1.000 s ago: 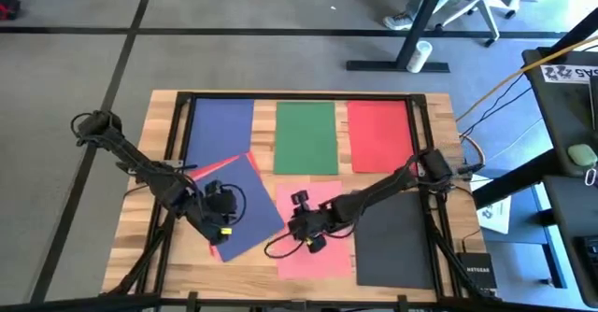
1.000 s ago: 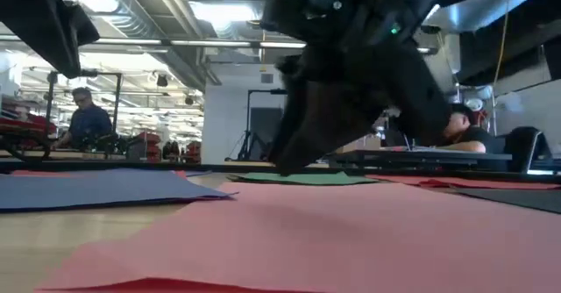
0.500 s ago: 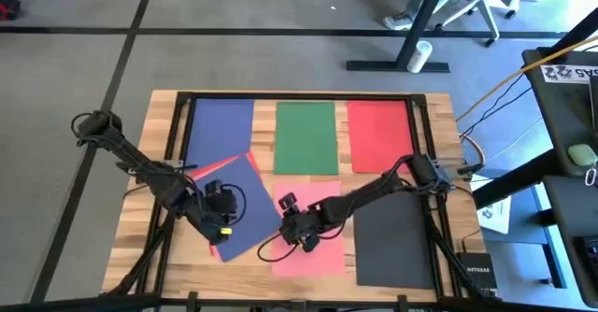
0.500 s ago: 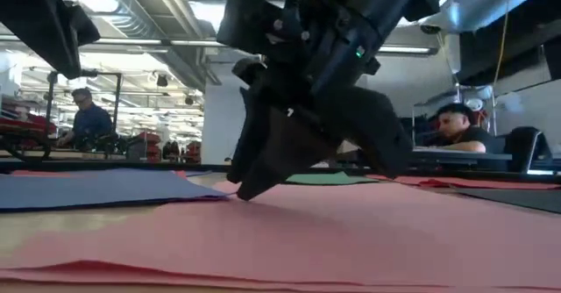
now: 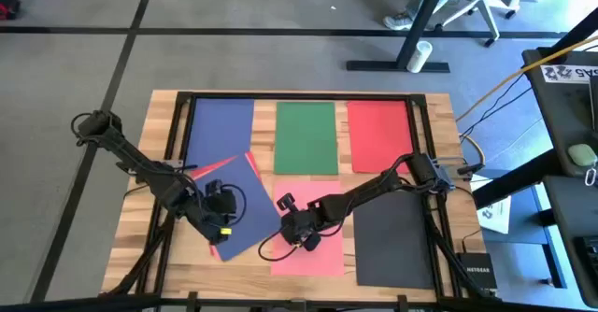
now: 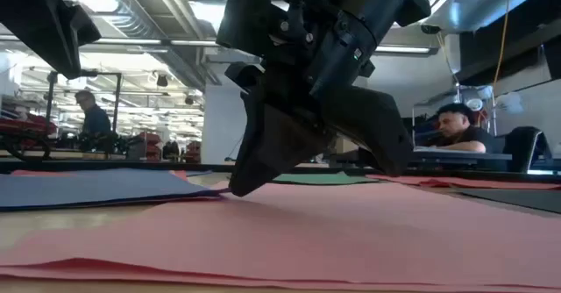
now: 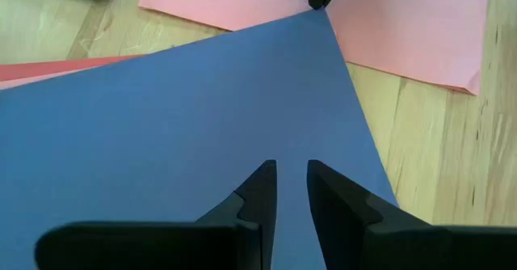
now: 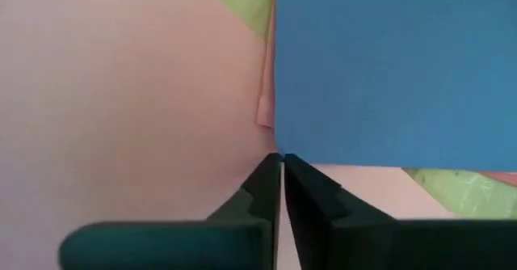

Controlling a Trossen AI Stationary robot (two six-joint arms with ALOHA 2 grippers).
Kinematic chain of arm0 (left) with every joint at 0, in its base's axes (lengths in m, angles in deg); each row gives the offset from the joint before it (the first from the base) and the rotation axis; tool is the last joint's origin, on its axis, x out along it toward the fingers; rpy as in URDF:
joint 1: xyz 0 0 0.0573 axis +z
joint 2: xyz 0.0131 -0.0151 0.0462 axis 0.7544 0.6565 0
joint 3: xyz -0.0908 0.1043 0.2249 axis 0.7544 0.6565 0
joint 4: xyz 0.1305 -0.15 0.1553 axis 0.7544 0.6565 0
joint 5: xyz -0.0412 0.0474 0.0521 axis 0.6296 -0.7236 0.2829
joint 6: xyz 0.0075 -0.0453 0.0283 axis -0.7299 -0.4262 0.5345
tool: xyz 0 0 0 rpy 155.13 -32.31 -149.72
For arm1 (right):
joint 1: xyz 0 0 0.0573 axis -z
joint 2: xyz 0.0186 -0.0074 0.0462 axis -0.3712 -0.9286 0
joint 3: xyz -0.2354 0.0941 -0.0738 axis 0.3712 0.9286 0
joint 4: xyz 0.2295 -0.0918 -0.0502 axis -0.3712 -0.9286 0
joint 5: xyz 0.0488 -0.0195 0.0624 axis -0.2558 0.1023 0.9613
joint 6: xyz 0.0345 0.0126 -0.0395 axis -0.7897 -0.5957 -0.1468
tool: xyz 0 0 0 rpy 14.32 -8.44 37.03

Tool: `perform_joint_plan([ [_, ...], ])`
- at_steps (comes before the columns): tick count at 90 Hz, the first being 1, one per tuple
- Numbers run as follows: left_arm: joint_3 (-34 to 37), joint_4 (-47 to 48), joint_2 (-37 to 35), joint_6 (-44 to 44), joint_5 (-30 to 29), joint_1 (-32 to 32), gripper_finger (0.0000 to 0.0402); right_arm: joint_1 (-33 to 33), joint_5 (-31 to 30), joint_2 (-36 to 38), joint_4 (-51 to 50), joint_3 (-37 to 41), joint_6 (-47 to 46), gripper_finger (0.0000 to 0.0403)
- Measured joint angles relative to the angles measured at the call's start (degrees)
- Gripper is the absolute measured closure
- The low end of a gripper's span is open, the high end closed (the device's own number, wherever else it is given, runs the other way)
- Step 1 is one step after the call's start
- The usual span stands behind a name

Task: Organize paper
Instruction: Stack the blue paper on top of the other blue paper

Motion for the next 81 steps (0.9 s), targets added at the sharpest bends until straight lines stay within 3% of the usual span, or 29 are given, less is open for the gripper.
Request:
perform_joint_plan([
  [33, 0.0, -0.1, 0.0, -0.9, 3.7, -1.4, 0.0346, 0.0, -1.4, 0.1, -8.4, -7.8, -0.2, 0.0402],
  [56, 0.0, -7.6, 0.0, -0.4, 3.6, -8.5, 0.0346, 1.6, -5.2, 0.2, -18.3, -15.1, -1.9, 0.0403],
  [66, 0.0, -11.7, 0.3, -0.8, 0.8, -11.6, 0.0346, 3.7, -5.3, 0.2, -20.6, -17.3, -4.9, 0.0403],
  [81, 0.0, -10.8, 5.7, -5.2, 0.5, -13.8, 0.0364, 6.5, -7.2, 0.2, -21.8, -19.4, -6.0, 0.0403],
])
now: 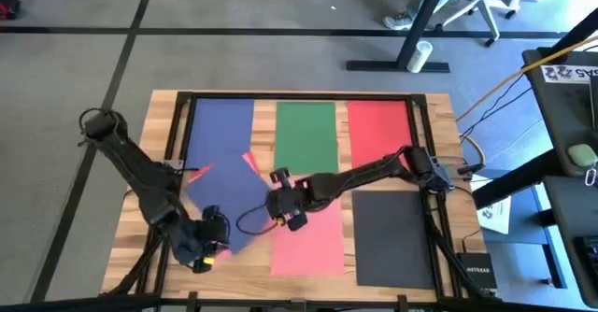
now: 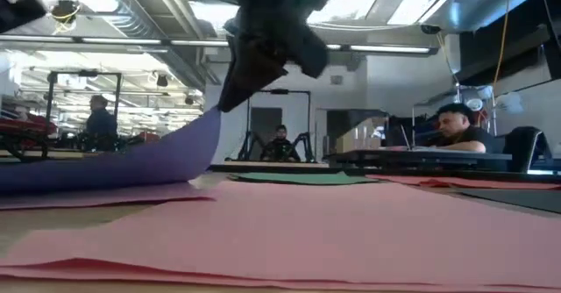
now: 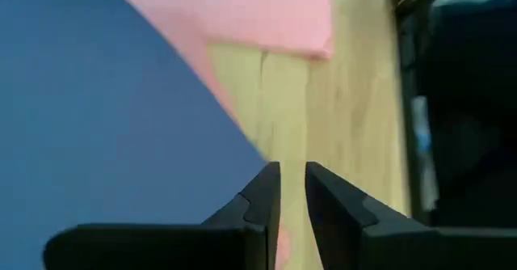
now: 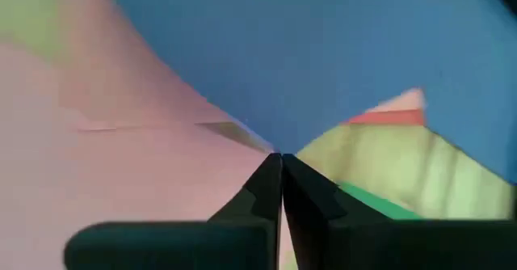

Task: Organize paper
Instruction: Stack the blue paper on top of the other blue paper

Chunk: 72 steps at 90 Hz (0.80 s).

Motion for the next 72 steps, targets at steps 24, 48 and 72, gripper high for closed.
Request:
perform_joint_plan([
  [24, 0.0, -1.8, 11.0, -3.5, 3.0, -0.8, 0.0391, 4.4, -1.2, 0.0, -0.8, -3.4, -1.3, 0.0403],
  [48, 0.0, -6.7, 16.2, -5.6, 4.0, -2.3, 0.0395, 7.3, -3.5, 0.0, -1.0, -6.0, -1.2, 0.0403],
  [72, -0.2, -5.6, 18.4, -5.9, 3.8, -2.4, 0.0395, 7.8, -5.0, 0.0, -2.7, -7.5, -1.2, 0.0403],
])
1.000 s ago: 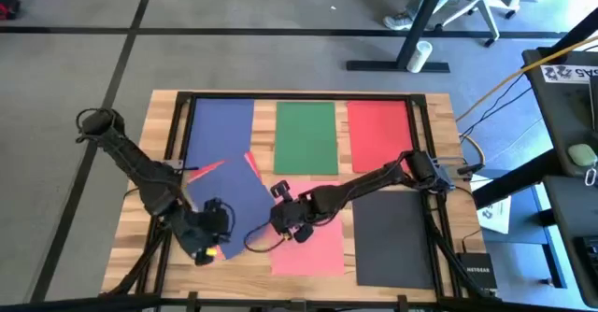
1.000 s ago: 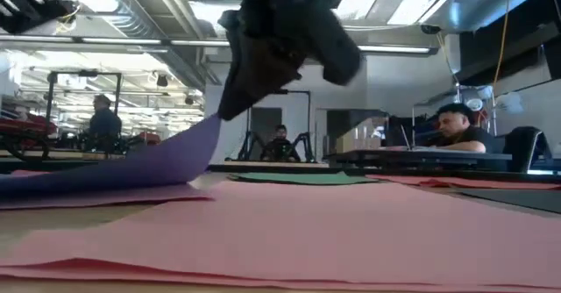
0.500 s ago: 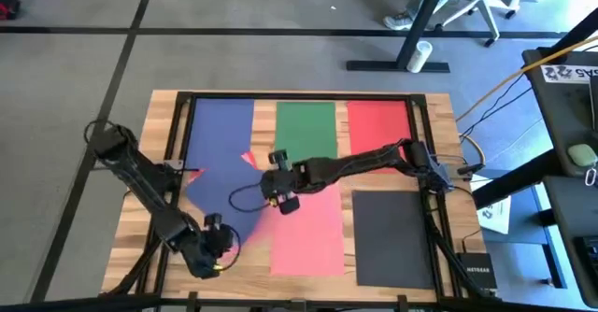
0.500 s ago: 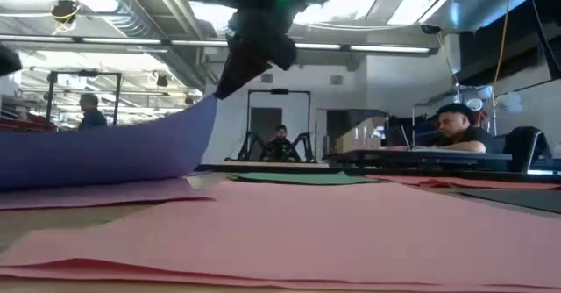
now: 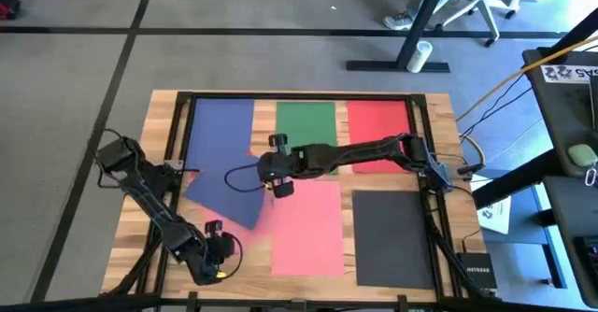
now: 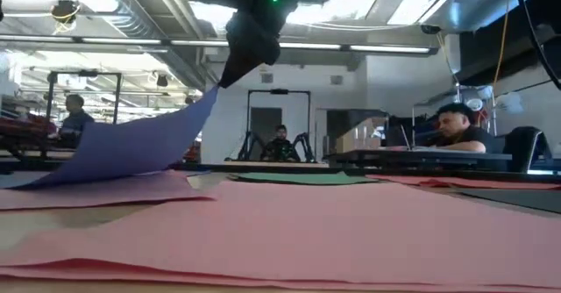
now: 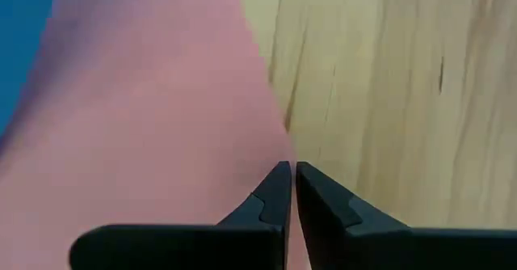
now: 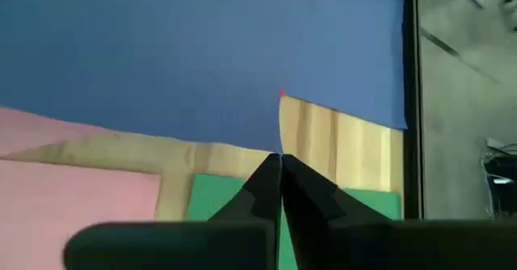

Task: Organize paper
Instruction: Stack the blue paper on top of the other blue paper

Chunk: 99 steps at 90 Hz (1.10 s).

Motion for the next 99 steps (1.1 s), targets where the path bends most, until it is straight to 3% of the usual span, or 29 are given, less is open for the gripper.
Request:
perform_joint_plan([
  [26, -2.6, 13.1, -1.7, 1.4, -2.0, 1.8, 0.0395, -0.1, 0.0, 0.0, -1.8, 0.0, 0.0, 0.0403],
  [43, -2.7, 13.8, -1.1, 2.3, -4.2, 3.9, 0.0395, -0.1, 0.0, 0.0, -1.9, 0.0, 0.0, 0.0403],
  [56, -2.7, 9.1, 1.5, 3.5, -1.8, 4.0, 0.0395, -0.1, 0.0, 0.0, -2.5, 0.0, 0.0, 0.0403],
  [79, -3.0, 5.0, 4.1, -3.0, 1.0, -2.0, 0.0395, -0.1, 0.3, 0.0, -6.0, 0.0, -0.4, 0.0403],
  [99, -2.9, 5.4, 3.5, -9.2, 3.8, -7.9, 0.0395, -0.1, 7.2, 0.0, -10.4, 0.0, -4.3, 0.0403],
])
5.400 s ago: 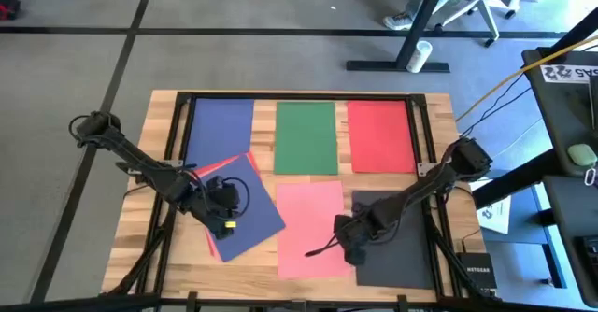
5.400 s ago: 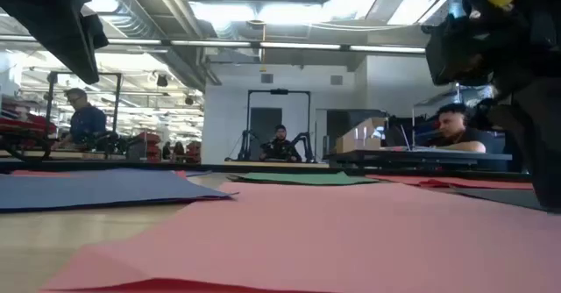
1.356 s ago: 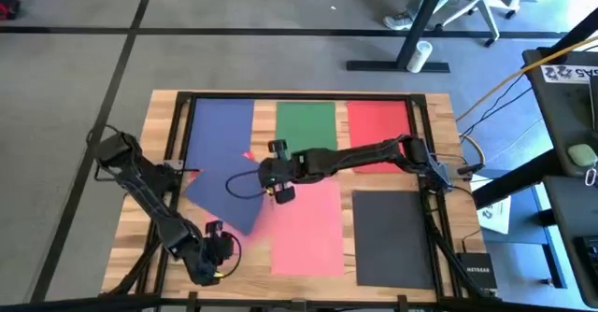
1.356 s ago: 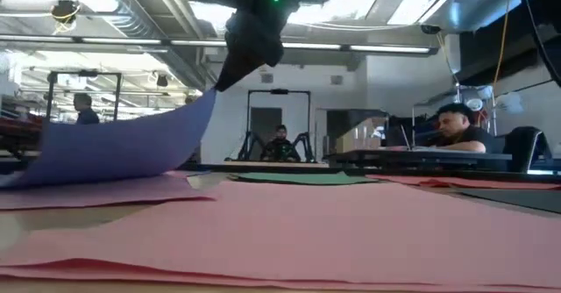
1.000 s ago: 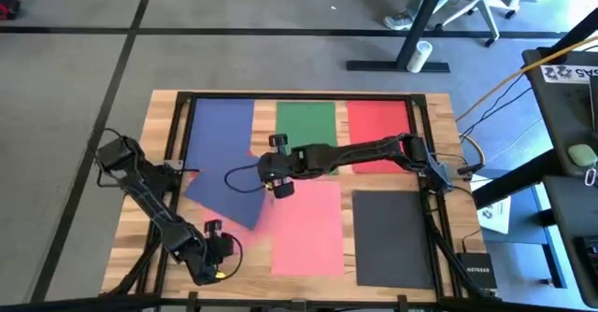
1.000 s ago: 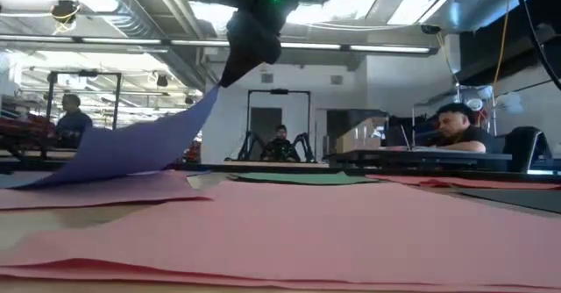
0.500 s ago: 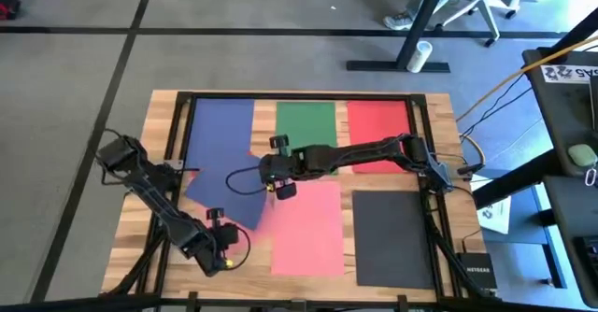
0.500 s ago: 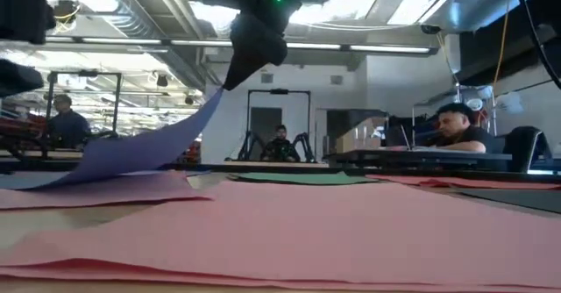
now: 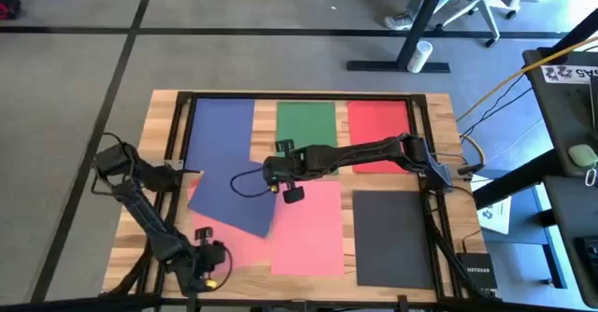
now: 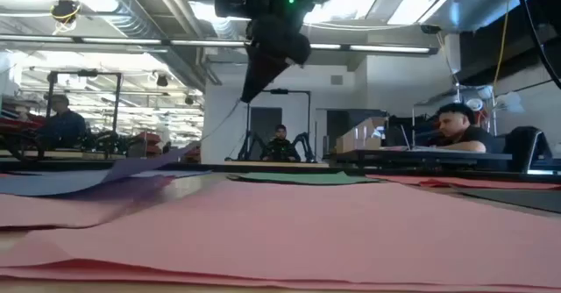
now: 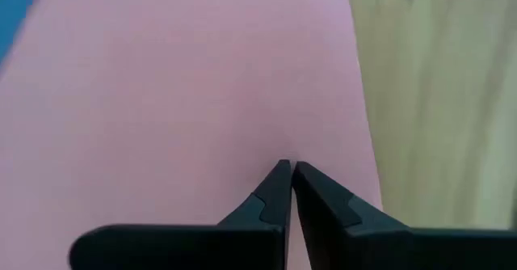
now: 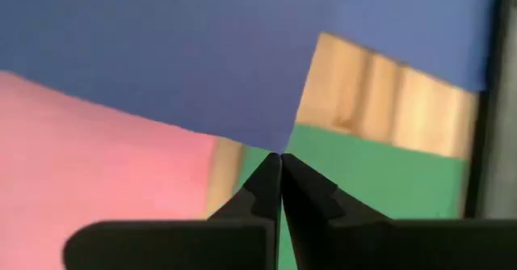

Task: Organize paper
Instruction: Stack the blue paper on top of the other blue paper

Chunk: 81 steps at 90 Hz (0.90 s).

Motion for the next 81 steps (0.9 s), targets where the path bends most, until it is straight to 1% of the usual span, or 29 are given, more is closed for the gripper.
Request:
perform_joint_plan([
  [6, 0.0, 0.0, 0.0, -1.4, 0.2, -1.3, 0.0395, 0.0, 0.2, 0.0, 0.7, 0.0, -0.1, 0.0403],
  [21, -0.8, 0.3, 0.1, -3.1, 0.5, -3.9, 0.0395, 1.1, -1.5, 0.0, 4.6, 0.0, 1.1, 0.0403],
  [35, -1.5, 0.5, 0.2, -3.0, 0.2, -4.9, 0.0395, 4.0, -1.7, 0.0, 10.0, 0.0, 1.8, 0.0403],
  [50, -1.6, 0.4, 0.2, -2.9, 0.1, -5.0, 0.0395, 8.1, -1.4, 0.0, 17.4, 0.0, 5.3, 0.0403],
  [66, -1.6, 0.4, 0.2, -2.7, 0.0, -4.8, 0.0395, 13.9, 3.4, -0.3, 26.9, 0.0, 8.5, 0.0403],
  [73, -1.6, 0.4, 0.2, -2.6, 0.0, -4.4, 0.0395, 16.5, 4.8, -0.3, 30.2, 0.0, 8.4, 0.0403],
  [81, -1.6, 0.4, 0.2, -2.3, -0.1, -4.1, 0.0395, 18.6, 7.6, -0.3, 30.9, 0.0, 6.4, 0.0401],
])
